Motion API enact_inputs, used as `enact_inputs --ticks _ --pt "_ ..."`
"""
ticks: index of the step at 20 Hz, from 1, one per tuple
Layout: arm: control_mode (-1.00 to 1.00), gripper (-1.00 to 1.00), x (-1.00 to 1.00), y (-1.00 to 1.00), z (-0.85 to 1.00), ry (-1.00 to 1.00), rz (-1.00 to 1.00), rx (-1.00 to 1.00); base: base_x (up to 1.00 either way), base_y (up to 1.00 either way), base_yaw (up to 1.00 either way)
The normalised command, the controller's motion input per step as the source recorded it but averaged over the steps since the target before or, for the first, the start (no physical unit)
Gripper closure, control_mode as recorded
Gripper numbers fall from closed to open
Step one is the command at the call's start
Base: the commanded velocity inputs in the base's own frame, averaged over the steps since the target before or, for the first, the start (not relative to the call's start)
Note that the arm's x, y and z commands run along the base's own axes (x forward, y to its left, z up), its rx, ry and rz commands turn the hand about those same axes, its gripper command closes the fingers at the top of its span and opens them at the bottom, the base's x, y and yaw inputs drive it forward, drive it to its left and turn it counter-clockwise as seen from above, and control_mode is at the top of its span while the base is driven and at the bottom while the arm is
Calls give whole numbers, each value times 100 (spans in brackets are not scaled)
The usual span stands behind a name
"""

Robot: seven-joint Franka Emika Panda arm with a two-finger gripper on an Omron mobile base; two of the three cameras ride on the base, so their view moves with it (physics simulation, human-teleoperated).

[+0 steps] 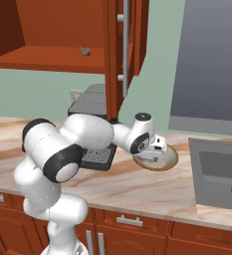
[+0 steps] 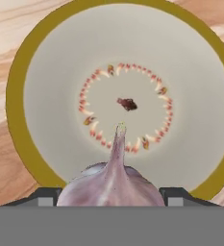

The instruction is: Pick the garlics from the cabinet and place them in one bowl. Pick the peach from the sink and place it in the other bowl.

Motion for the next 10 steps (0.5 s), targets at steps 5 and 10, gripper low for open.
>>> enact_inputs --ticks 5,10 --pt "-100 100 31 -12 -12 0 2 1 0 0 0" --pt "-100 100 23 -16 -7 0 1 2 0 0 0"
